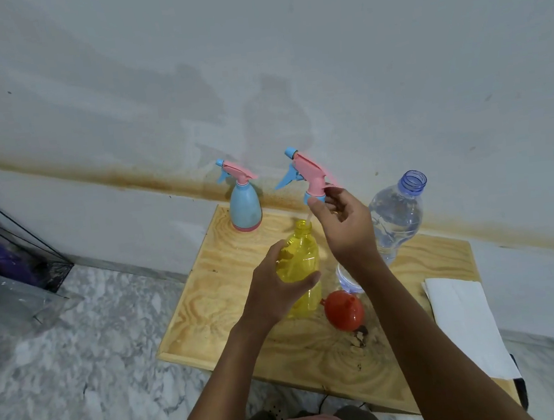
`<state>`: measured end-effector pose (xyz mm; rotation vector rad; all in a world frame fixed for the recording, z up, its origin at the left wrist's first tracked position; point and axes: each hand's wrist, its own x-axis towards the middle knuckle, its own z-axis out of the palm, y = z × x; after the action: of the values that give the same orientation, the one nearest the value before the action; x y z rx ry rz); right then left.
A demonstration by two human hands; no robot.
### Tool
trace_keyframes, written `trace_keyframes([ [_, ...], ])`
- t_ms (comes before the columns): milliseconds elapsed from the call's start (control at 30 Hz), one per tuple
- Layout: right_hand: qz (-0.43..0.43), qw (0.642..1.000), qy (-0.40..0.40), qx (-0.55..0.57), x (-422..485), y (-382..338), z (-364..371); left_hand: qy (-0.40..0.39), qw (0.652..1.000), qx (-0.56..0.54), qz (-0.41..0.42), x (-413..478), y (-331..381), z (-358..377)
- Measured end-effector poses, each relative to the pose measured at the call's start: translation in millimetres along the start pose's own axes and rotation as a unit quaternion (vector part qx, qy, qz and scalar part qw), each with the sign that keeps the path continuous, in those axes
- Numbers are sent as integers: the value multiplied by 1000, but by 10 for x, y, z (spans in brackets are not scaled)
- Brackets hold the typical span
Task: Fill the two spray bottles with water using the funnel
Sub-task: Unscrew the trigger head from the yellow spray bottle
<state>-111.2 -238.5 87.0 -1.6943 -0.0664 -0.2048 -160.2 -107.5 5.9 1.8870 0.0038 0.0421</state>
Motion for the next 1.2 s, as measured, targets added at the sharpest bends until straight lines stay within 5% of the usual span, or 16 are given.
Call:
trace_keyframes([
  [300,-44,999,15,23,92,-222,-98,5,998,9,-55,12,-254,79],
  [533,-64,990,111,50,140,-244,-161,23,996,22,-79,6,-531,176],
  [800,-54,995,81,-15,106,-139,-217,32,996,29,-74,43,-654,276],
  [1200,185,966,-1,-182,-39,899,14,37,995,76,-44,53,-787,171],
])
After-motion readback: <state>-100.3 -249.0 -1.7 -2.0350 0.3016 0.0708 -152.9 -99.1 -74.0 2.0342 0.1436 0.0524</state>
